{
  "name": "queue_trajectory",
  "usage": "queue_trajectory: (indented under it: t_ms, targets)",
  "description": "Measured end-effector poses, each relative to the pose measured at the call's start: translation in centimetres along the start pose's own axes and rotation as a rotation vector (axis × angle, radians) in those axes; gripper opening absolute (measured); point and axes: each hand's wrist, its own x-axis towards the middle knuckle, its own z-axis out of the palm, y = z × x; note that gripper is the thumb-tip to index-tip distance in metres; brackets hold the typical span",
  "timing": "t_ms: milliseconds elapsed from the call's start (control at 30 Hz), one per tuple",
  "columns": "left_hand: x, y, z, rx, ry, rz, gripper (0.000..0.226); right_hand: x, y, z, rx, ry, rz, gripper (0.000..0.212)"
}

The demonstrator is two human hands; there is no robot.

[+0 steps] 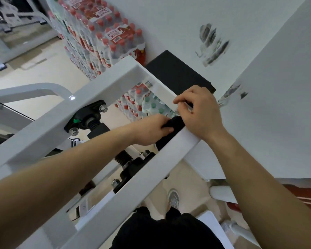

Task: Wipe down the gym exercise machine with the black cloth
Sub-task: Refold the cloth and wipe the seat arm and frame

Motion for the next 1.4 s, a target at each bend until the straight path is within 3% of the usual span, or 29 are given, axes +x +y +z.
queue_trajectory:
  t_ms: [133,400,633,833,1100,1267,1333,1400]
  targets:
    - [1.8,-0.2,0.0,0.020,-0.082,-0.028,0.024,-0.7,0.0,0.3,-0.053,0.042,0.042,0.020]
    - [-1.3,-1.5,-2.4,0.042,-0.116,0.260,0.022,-1.1,-0.7,1.2,-0.213,0.084,0.074,0.019]
    - [1.1,-1.1,-1.7,-0.012,-0.109,0.256,0.029,-0.8,-1.1,1.1,-0.201,0.030,0.148,0.022]
    - [-1.6,-3.1,-4.0,0.260,-0.384,0.392,0.018,-0.8,-1.5,1.2,-0.206,0.036,0.181,0.024]
    - [-0.7,-2.0,-2.2,0.036,-0.128,0.345,0.012,-0.8,-1.4,1.3,-0.231,0.031,0.185,0.028]
    - [-5.0,-2.0,-4.5,-0.323,-0.150,0.408,0.015,-1.0,-1.4,0.8,-0.119,0.070,0.162,0.034]
    - [-6.2,-1.8,-4.5,-0.370,-0.035,0.371,0.018,-1.0,-2.0,0.3,-0.044,0.099,0.144,0.032]
    - [-6.3,-1.8,-3.9,-0.354,0.193,0.267,0.021,-0.7,-3.1,-0.3,0.102,0.132,0.140,0.030]
